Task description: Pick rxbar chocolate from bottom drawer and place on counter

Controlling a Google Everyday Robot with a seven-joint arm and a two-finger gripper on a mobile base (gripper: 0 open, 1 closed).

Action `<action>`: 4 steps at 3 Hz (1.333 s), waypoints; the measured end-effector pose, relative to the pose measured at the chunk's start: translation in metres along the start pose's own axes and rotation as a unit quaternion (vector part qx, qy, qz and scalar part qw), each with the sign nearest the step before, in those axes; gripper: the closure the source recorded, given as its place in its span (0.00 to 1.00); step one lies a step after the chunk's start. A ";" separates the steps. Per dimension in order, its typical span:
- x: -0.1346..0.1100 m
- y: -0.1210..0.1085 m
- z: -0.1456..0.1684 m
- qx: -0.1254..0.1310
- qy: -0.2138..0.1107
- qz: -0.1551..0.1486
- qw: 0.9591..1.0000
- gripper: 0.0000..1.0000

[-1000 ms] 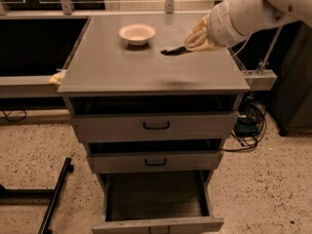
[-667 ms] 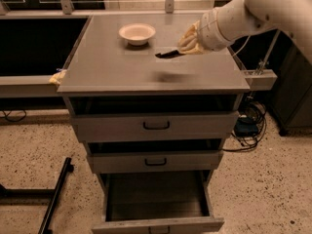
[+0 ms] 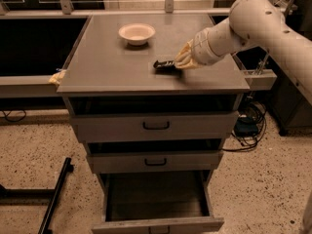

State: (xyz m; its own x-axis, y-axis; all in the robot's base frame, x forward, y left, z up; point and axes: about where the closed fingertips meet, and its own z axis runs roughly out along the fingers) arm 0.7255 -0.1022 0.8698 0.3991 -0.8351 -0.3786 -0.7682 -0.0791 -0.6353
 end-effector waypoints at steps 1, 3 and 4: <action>0.001 0.001 0.002 -0.001 0.000 0.001 1.000 0.81; 0.001 0.001 0.002 -0.001 0.000 0.001 1.000 0.34; 0.001 0.001 0.002 -0.001 0.000 0.001 1.000 0.11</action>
Offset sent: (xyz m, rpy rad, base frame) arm 0.0004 0.0003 -0.0020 0.0003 0.0027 0.0005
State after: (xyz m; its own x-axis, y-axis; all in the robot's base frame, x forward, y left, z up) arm 0.7259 -0.1018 0.8677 0.3985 -0.8347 -0.3801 -0.7700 -0.0794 -0.6331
